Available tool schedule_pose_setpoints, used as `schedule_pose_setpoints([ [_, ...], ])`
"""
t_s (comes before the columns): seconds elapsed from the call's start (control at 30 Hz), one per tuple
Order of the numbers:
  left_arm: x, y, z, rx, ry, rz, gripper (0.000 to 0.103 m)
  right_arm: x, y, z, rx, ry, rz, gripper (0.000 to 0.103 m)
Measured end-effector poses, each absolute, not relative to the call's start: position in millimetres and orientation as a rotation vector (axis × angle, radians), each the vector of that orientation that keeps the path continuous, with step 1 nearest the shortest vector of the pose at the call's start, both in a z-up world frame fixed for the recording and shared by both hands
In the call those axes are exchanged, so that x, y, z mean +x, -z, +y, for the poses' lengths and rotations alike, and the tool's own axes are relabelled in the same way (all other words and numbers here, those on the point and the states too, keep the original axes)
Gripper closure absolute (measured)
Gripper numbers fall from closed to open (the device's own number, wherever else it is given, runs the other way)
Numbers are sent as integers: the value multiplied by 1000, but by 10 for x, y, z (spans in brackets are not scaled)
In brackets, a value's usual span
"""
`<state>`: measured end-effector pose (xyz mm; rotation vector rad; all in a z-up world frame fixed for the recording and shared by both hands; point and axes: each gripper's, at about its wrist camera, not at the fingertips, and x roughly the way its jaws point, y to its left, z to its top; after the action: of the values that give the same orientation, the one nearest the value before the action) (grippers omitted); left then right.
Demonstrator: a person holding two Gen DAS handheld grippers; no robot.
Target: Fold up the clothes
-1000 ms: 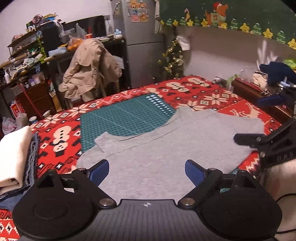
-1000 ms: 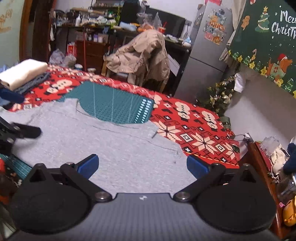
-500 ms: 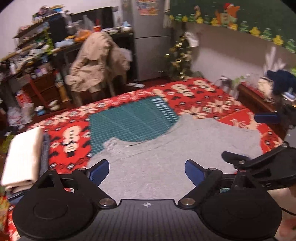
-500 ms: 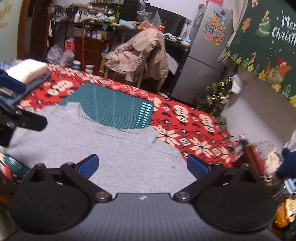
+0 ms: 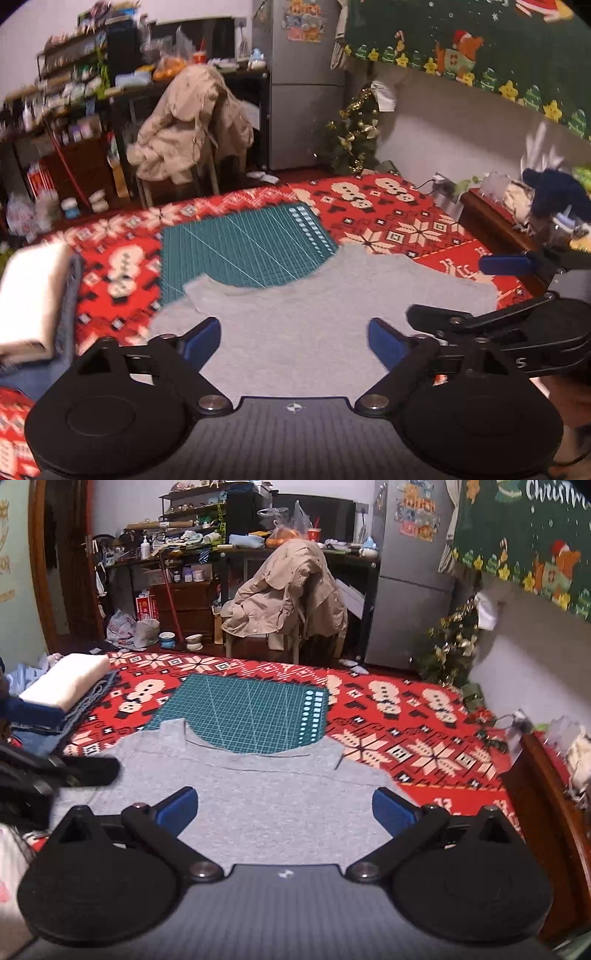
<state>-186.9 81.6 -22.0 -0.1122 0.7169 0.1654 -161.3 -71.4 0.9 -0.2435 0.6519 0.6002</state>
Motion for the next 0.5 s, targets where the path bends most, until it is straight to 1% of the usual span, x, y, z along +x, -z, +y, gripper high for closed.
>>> schedule_pose_setpoints([
  [0.03,-1861,249,827,-135,-174,727,22,-1605,8,-701,-246,-584,661,5],
  [0.07,-1842,288,839,-155,-168,748,23,-1595,28,-689,-249,-568,672,5],
  [0.13,-1839,351,859,-182,-185,757,31,-1549,84,-679,-247,-555,718,5],
  [0.33,-1857,512,953,-270,-233,785,34,-1531,191,-692,-216,-495,725,4],
  [0.37,-1852,542,976,-275,-240,802,37,-1529,214,-696,-205,-492,726,4],
  [0.4,-1848,568,985,-276,-250,813,50,-1529,237,-700,-193,-490,726,4],
  [0.43,-1851,616,985,-272,-264,817,65,-1541,257,-706,-183,-493,721,5],
  [0.5,-1857,713,985,-266,-292,825,81,-1567,313,-694,-175,-509,734,16],
])
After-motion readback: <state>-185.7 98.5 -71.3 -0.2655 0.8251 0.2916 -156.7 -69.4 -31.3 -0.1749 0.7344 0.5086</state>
